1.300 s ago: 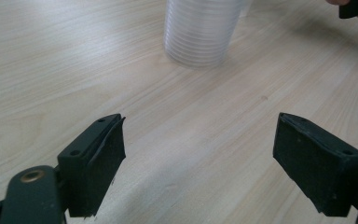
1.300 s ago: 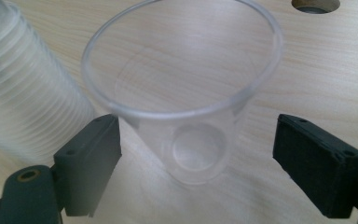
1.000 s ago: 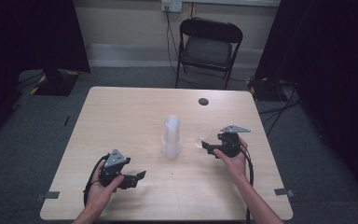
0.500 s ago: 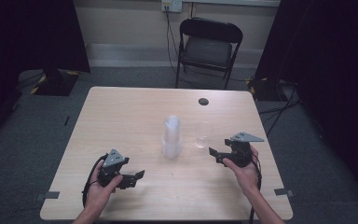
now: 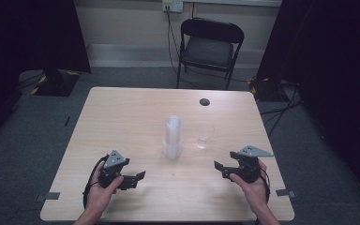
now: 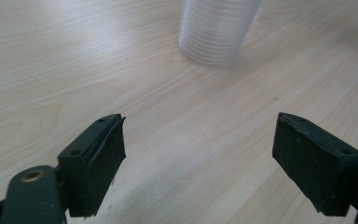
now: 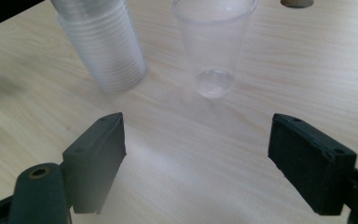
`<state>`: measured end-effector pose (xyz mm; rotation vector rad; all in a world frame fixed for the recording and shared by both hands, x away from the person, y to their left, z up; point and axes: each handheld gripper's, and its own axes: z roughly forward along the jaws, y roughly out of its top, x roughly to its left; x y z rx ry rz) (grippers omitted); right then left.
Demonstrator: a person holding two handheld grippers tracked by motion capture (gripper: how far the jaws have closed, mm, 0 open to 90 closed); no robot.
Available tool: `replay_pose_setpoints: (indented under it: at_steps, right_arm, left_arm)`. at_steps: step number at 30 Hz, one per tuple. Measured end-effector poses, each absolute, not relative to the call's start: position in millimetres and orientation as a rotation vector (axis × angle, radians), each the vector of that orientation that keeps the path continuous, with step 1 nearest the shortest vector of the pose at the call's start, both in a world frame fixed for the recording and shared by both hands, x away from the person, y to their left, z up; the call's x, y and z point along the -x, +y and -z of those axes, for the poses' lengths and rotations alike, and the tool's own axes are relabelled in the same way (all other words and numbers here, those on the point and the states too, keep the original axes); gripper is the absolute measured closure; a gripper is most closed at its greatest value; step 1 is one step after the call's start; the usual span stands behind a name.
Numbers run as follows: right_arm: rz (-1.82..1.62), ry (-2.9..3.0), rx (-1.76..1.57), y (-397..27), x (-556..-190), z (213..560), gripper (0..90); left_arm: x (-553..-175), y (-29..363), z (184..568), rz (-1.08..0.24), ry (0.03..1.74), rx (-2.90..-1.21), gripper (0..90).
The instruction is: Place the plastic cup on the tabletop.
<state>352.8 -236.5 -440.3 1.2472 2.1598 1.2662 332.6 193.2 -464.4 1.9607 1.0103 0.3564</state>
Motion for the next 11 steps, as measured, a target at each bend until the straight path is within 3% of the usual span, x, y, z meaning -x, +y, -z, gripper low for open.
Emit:
replay_pose_setpoints:
  at_steps: [11]
  right_arm:
    - [-1.205, 2.183, -1.290, -245.0, -333.7, 461.2, 17.7]
  left_arm:
    - [-331.3, 190.4, 465.4, -0.348, 0.995, -1.975, 16.7]
